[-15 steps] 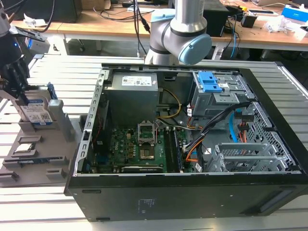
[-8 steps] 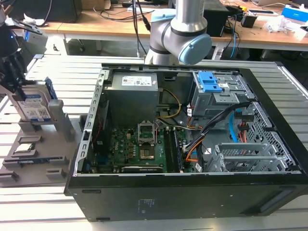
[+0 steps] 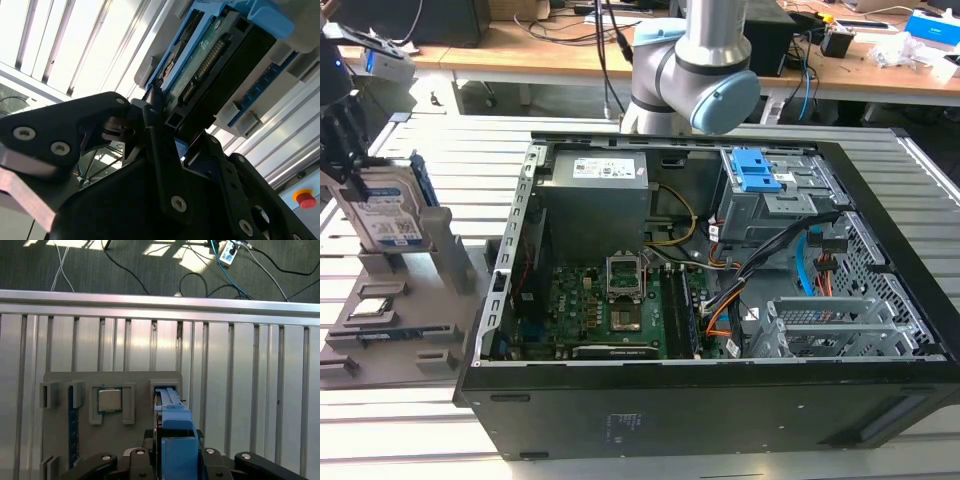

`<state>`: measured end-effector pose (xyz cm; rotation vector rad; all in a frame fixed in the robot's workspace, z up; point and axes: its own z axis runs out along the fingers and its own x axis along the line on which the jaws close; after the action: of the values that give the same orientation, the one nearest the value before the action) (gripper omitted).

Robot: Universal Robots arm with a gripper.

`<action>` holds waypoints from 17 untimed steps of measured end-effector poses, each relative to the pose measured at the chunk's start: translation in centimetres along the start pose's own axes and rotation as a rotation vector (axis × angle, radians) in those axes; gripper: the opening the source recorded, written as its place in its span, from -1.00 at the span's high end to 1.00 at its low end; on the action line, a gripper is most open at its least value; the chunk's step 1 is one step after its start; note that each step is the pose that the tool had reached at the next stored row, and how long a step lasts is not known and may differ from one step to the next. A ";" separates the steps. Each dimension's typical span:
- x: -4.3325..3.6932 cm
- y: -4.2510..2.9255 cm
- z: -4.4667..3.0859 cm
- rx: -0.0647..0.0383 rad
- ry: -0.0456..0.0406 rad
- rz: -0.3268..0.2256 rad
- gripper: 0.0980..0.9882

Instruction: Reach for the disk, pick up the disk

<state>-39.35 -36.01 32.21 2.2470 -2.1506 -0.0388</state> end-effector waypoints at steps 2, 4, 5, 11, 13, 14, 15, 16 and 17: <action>0.00 0.01 -0.48 0.000 0.0000 0.000 0.39; 0.00 0.03 -0.92 0.000 0.0000 0.000 0.39; 0.01 0.04 -1.21 0.000 0.0000 0.000 0.39; 0.01 0.07 -2.20 0.000 -0.0001 0.000 0.39; 0.01 0.08 -2.78 0.000 0.0000 0.000 0.39; 0.01 0.08 -3.07 0.000 0.0000 0.000 0.39; 0.01 0.09 -3.33 0.000 0.0000 0.000 0.39; 0.01 0.09 -3.54 0.000 0.0000 0.000 0.39; 0.01 0.09 -3.78 0.000 0.0000 0.000 0.39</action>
<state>-39.30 -36.00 35.99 2.2471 -2.1506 -0.0389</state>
